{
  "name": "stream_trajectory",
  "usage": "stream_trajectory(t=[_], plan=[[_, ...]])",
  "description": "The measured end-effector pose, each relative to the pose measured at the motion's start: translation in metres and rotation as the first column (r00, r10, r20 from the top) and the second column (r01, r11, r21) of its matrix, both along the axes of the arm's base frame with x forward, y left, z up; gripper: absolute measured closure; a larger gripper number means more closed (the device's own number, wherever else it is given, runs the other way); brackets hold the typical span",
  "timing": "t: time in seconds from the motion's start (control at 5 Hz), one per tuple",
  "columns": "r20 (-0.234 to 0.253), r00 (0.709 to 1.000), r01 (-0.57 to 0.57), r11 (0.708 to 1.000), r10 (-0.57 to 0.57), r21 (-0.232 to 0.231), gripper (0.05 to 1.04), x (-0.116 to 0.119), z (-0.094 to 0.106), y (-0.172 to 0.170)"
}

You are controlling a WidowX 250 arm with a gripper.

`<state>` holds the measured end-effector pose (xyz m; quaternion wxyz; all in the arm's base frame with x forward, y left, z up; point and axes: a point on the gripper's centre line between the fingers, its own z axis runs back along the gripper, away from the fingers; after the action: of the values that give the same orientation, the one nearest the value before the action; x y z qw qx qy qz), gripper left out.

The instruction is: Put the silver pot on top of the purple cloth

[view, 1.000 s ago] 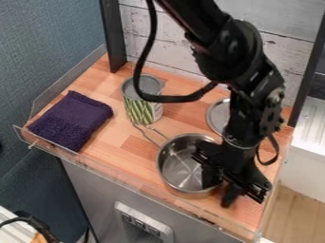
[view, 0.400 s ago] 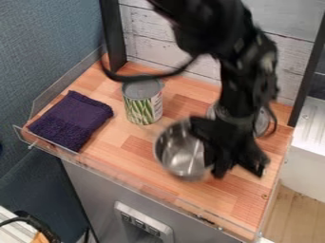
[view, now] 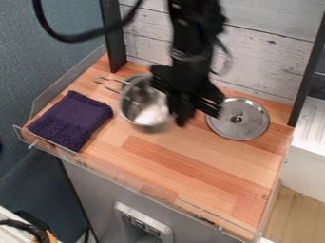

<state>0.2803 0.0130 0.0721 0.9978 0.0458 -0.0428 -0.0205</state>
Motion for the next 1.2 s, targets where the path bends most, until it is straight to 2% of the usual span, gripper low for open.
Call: stream_trajectory(t=[0.2, 0.4, 0.8, 1.0, 1.2], plan=[[-0.046, 0.997, -0.059, 0.998, 0.059, 0.006, 1.005, 0.011, -0.012, 0.047], [-0.083, 0.994, -0.067, 0.997, 0.069, 0.022, 1.005, 0.017, -0.023, 0.097], [-0.121, 0.990, -0.061, 0.997, 0.067, 0.056, 1.005, 0.012, -0.028, 0.128], [-0.115, 0.992, -0.049, 0.999, 0.051, 0.019, 1.005, -0.001, -0.024, 0.129], [-0.026, 0.999, -0.037, 0.998, 0.035, -0.054, 1.005, -0.001, 0.006, 0.120]])
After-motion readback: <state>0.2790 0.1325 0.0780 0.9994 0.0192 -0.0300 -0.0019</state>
